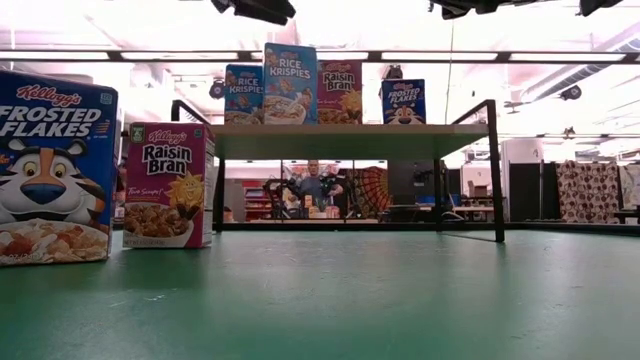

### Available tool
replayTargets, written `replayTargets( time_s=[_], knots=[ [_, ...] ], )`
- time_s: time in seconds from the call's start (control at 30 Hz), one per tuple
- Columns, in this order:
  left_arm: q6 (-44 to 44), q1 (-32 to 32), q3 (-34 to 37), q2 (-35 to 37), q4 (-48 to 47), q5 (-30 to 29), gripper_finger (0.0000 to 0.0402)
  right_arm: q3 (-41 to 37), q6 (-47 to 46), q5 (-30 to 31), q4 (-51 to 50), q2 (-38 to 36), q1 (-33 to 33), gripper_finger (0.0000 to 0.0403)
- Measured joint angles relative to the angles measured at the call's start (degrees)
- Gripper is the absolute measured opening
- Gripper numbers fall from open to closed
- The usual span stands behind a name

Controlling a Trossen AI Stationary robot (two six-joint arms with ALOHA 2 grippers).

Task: Stack cereal on shelf
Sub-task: Put the light blue cereal box, aligned with the other light blue cereal box on the shelf

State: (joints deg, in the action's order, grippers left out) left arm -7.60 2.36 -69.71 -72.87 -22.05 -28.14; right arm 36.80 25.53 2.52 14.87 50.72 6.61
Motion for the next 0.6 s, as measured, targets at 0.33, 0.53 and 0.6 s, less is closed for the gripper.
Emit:
replayTargets(
  time_s=[0.33,0.53,0.6],
  knots=[
    [-0.03,-2.13,0.02,-1.7,-0.91,3.76,0.0226,-0.04,0.08,0.0,-0.02,-0.04,0.0,0.0013],
    [-0.04,-3.56,0.11,-2.94,-1.75,4.87,0.0226,-0.07,0.05,0.0,-0.06,-0.04,0.0,0.0013],
    [0.02,-3.92,0.11,-2.79,-1.51,4.87,0.0226,-0.07,0.05,0.0,-0.11,-0.04,0.0,0.0013]
  ],
)
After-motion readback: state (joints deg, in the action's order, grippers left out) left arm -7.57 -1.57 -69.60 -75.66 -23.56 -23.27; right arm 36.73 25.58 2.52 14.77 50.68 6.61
